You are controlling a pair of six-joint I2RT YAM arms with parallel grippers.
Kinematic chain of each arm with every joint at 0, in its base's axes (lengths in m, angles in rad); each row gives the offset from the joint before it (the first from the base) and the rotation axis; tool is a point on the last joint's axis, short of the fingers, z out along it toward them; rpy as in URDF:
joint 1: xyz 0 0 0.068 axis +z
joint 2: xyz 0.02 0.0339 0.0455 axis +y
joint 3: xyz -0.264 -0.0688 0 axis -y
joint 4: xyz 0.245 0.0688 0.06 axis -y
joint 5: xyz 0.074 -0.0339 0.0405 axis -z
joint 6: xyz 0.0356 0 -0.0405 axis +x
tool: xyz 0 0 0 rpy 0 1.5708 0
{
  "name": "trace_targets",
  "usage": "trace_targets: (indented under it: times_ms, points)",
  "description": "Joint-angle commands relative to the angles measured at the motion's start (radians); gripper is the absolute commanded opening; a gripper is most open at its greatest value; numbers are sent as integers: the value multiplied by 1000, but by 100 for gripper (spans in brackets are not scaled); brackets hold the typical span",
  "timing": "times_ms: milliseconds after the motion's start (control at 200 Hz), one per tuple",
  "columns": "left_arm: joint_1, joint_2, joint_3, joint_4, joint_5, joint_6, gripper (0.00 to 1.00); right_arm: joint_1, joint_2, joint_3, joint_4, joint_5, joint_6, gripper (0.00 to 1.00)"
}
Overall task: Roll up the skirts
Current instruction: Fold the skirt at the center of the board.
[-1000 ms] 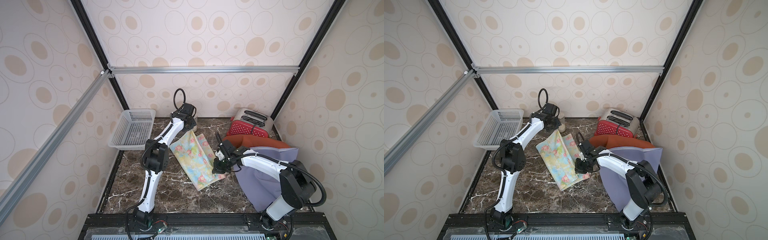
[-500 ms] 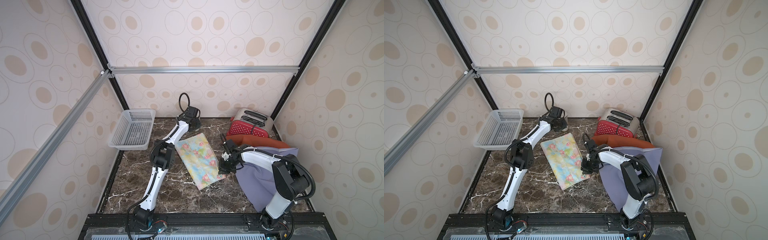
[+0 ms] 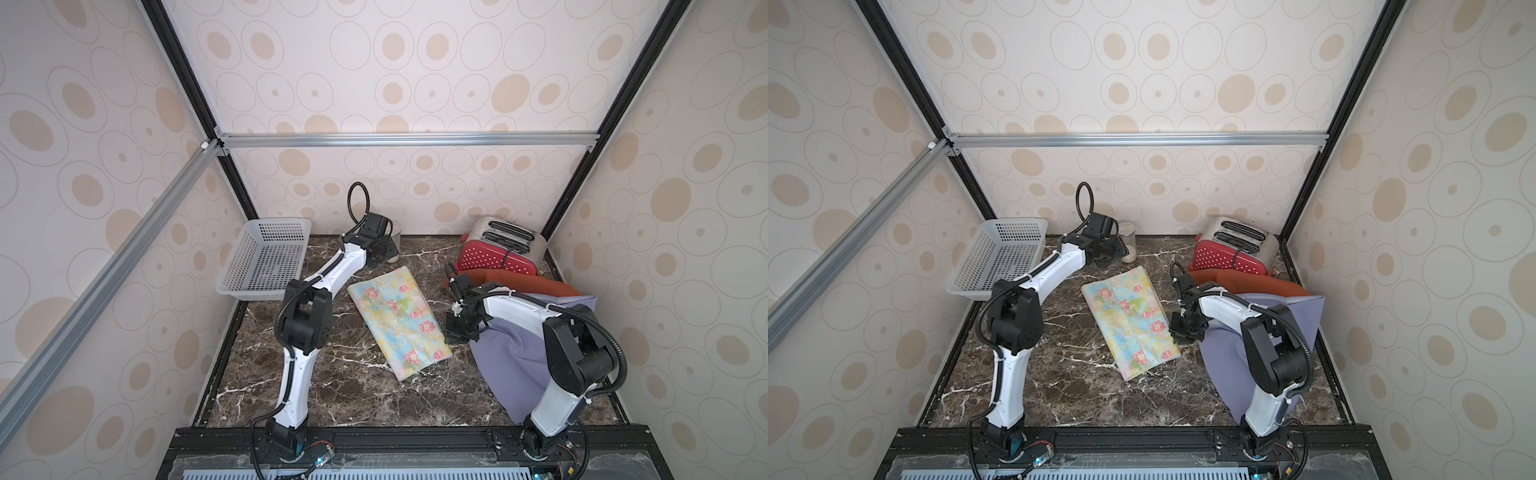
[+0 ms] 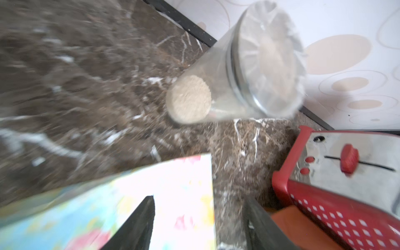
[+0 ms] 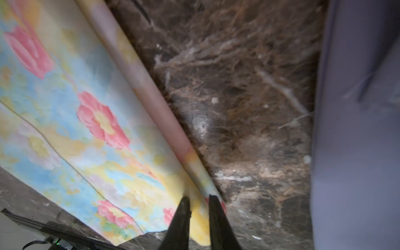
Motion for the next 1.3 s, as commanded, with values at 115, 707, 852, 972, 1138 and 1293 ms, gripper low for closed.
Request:
trace_targets:
  times_ms: [115,707,852,972,1138,1293]
  points:
    - [0,-291,-396,102,-75,-49,66,9,-181,-69,43,127,63,15]
    - [65,-87,-498,150,-50,78,36,126,88,16,83,104,4,15]
    - [66,-53,-530,199,-42,61,47,79,87,-17,89,83,-6,15]
    - [82,-49,-500,165,-38,76,49,67,58,-30,76,92,-11,16]
    - [89,-100,-434,86,-33,164,63,148,-98,-70,141,146,2,23]
    - [74,-193,-428,6,-15,176,77,321,-128,-8,172,163,-21,36]
